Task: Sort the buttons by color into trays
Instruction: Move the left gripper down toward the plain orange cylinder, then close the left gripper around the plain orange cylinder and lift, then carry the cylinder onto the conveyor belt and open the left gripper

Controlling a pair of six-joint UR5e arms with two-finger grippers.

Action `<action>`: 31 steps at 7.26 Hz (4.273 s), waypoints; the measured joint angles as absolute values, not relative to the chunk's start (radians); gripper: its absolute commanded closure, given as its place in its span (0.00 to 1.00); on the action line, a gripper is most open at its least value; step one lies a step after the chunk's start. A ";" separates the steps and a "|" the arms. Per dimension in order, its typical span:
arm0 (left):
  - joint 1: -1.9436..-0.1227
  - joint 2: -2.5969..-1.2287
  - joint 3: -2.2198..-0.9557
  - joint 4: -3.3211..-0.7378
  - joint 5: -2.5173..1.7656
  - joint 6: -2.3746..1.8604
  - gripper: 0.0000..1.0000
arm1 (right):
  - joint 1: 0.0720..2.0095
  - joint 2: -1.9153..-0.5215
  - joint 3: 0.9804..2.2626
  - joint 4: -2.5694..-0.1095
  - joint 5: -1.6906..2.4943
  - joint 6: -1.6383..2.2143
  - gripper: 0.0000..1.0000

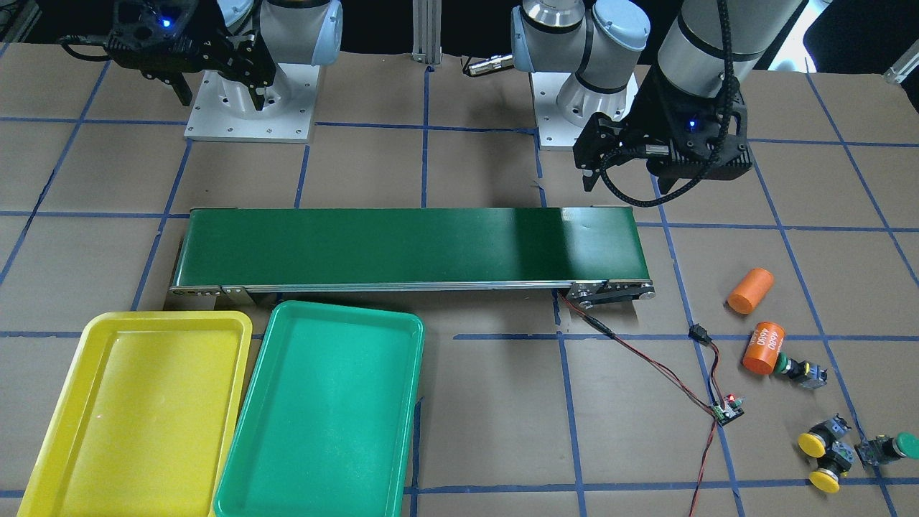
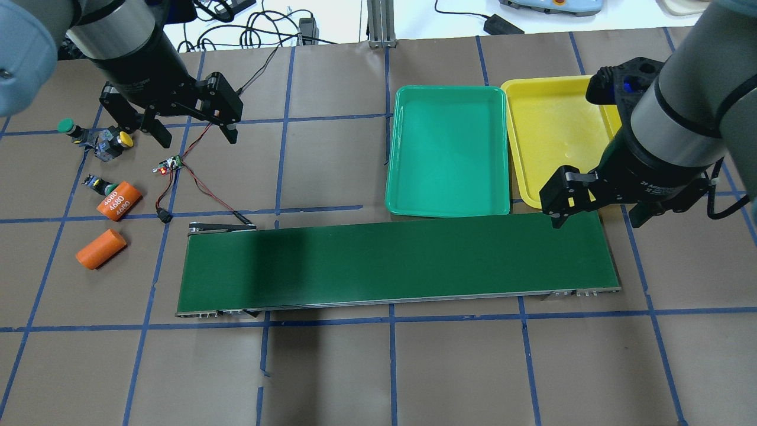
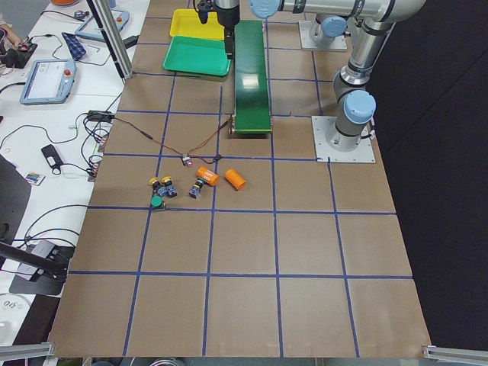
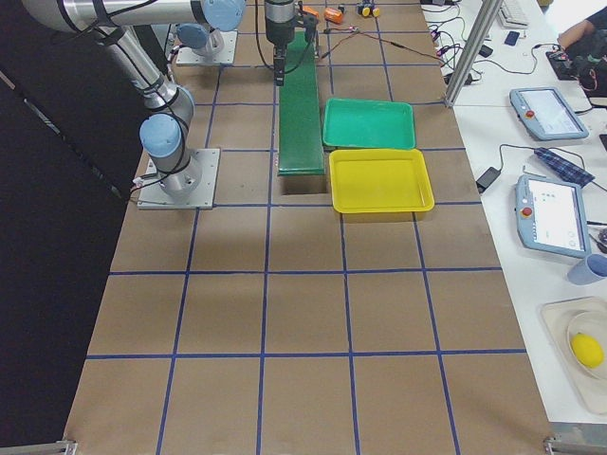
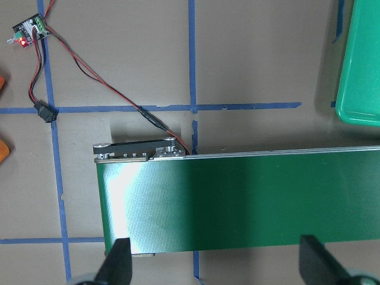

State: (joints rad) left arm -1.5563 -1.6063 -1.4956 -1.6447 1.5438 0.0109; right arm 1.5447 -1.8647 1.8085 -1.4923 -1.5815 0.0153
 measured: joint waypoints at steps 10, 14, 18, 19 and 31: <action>-0.895 -1.735 -1.948 -1.057 1.562 1.067 0.00 | 1.542 -1.865 1.807 -1.505 -1.582 0.017 0.00; -0.855 -1.883 -2.006 -0.847 1.559 1.361 0.15 | 1.542 -1.865 1.807 -1.505 -1.583 0.019 0.00; -0.865 -1.894 -2.016 -0.842 1.562 1.388 1.00 | 1.542 -1.866 1.807 -1.505 -1.583 0.020 0.00; -0.869 -1.861 -2.027 -0.871 1.560 1.388 1.00 | 1.542 -1.866 1.808 -1.506 -1.583 0.020 0.00; -1.268 -1.413 -2.247 -1.145 1.462 1.380 0.00 | 1.542 -1.866 1.808 -1.499 -1.583 0.021 0.00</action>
State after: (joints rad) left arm -1.2677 -1.4128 -2.2466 -1.1452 1.4622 1.3804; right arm 1.5424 -1.8662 1.8085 -1.4993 -1.5831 0.0206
